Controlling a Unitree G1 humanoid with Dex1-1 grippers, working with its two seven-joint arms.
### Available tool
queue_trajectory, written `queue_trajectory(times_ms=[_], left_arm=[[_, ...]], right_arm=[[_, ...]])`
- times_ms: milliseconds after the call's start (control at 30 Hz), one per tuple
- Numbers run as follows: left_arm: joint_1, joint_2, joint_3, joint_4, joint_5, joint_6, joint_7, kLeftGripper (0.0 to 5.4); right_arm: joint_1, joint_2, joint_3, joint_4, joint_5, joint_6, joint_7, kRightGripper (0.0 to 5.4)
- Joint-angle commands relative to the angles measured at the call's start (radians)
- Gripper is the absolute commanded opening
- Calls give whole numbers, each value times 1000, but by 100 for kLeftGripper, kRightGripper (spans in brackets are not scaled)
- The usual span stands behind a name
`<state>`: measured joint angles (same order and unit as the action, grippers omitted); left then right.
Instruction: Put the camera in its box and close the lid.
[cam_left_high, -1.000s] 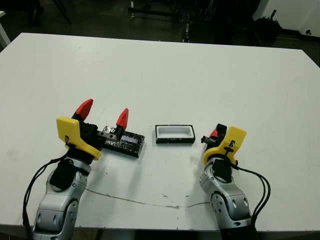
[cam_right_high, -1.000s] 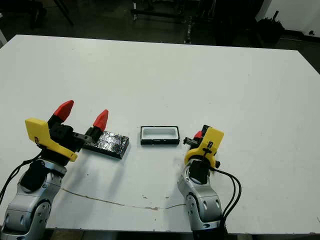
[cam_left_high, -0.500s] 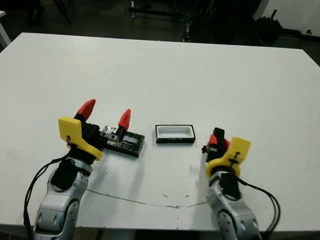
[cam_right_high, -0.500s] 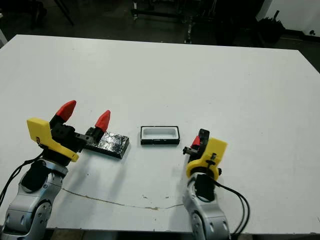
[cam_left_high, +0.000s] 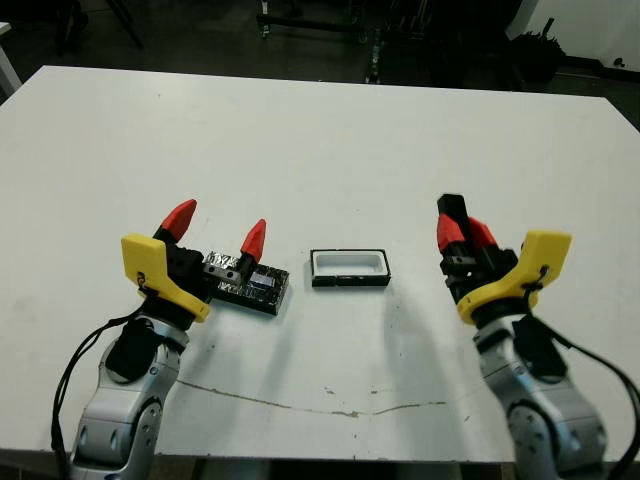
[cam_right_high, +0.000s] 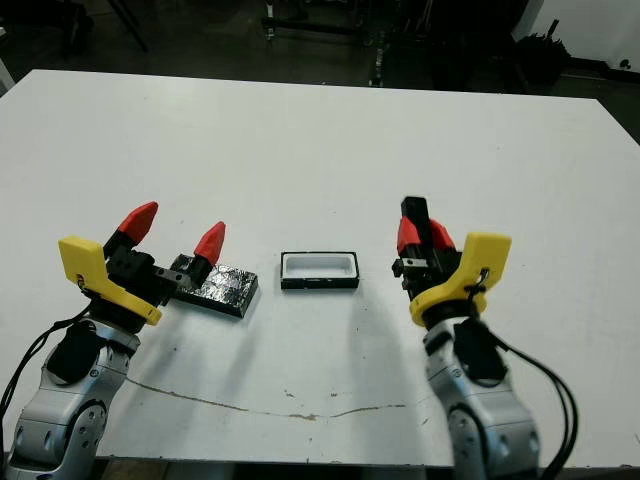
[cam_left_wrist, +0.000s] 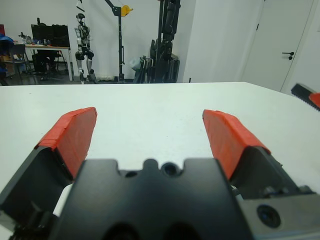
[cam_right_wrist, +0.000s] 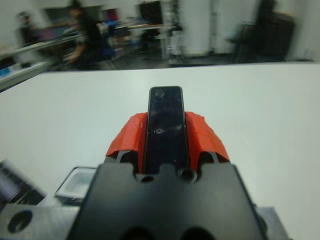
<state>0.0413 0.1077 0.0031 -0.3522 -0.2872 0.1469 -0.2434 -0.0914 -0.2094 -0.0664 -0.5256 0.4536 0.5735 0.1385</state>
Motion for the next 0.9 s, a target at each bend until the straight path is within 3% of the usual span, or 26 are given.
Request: queue_trajectory(times_ms=[33, 100, 167, 300, 500, 767, 900], left_arm=[[15, 3, -1, 0, 6, 11, 4, 540], [14, 0, 3, -1, -3, 16, 5, 540], [13, 3, 1, -4, 5, 19, 12, 540], [12, 4, 0, -9, 5, 19, 13, 540], [8, 5, -1, -5, 5, 8, 7, 540], [8, 4, 0, -15, 5, 19, 15, 540], [7, 4, 2, -15, 2, 17, 13, 540]], right_arm=[[-132, -147, -51, 136, 59, 23, 197, 170], [-238, -241, -46, 276, 76, 29, 353, 170], [-341, -315, -12, 412, 44, 15, 471, 170], [-508, -383, 80, 657, -53, -103, 694, 170], [-710, -380, 197, 968, -168, -226, 957, 170], [-864, -317, 306, 1213, -292, -389, 1185, 170], [-897, -268, 330, 1304, -327, -435, 1261, 170]])
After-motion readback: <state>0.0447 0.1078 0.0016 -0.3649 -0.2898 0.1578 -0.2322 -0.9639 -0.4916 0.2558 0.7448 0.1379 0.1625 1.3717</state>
